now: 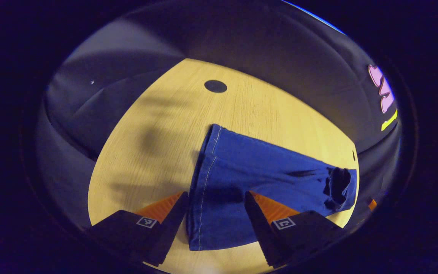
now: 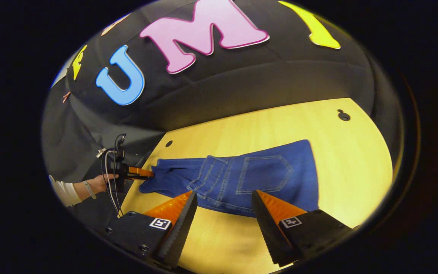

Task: Grasp the waist and the cuffs of the jeans and fold them to make the two legs overlap; first hold the waist and fold one-third of the jeans toward the cuffs, then hold the cuffs and fold the remaining one-third in the same direction to finish folding.

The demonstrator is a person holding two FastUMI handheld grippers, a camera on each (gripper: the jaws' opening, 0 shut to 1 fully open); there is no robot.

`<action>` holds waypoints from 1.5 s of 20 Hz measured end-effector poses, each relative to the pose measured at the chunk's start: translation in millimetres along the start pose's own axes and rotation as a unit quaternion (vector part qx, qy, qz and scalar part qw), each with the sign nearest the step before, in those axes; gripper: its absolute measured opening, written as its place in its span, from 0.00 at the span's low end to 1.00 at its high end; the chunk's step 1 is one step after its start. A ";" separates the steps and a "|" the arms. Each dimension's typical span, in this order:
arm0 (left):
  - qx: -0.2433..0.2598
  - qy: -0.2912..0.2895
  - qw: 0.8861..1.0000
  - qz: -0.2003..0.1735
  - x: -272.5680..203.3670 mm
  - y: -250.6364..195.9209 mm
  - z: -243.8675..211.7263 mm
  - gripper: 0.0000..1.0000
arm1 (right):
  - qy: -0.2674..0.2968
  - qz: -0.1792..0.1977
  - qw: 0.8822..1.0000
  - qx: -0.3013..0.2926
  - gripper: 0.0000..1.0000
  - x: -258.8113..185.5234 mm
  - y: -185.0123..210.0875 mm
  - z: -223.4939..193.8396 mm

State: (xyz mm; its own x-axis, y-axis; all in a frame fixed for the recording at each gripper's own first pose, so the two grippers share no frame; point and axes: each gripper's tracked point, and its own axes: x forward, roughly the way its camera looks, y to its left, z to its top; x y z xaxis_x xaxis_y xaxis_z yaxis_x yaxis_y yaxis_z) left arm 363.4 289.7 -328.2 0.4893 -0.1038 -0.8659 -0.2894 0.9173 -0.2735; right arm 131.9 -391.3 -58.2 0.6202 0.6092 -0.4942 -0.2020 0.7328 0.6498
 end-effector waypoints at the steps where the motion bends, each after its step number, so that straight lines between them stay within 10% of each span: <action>1: 0.032 -0.006 0.999 0.013 5.1 2.4 9.7 0.95 | -0.006 -0.005 1.000 0.006 0.88 -8.1 -6.1 3.2; 9: 0.049 -0.023 0.998 0.036 13.3 -3.1 12.2 0.87 | -0.021 -0.021 0.999 0.017 0.88 -27.6 -26.4 16.9; 12: 0.030 -0.045 0.998 0.023 13.1 -14.2 18.4 0.18 | -0.015 -0.020 1.000 0.013 0.88 -31.7 -30.9 14.6; 14: 0.020 -0.050 0.998 0.023 13.3 -15.0 19.8 0.07 | -0.010 -0.018 1.000 0.010 0.88 -30.9 -32.6 12.1; 21: 0.006 -0.085 0.994 -0.063 -55.9 -76.7 43.8 0.06 | -0.018 -0.018 1.000 0.018 0.88 -32.8 -46.0 23.6; 30: 0.039 -0.153 0.952 -0.261 -199.7 -278.1 99.3 0.06 | -0.054 -0.012 0.998 0.024 0.88 -53.2 -42.9 41.5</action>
State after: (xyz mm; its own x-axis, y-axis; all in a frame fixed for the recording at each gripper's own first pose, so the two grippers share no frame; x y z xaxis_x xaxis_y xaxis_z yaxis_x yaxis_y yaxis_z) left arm 427.8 93.5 -37.6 0.7707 -0.4464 -0.4548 0.1141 0.7988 -0.5907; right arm 139.0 -467.8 -35.8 0.7036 0.5535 -0.4457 -0.1508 0.7292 0.6674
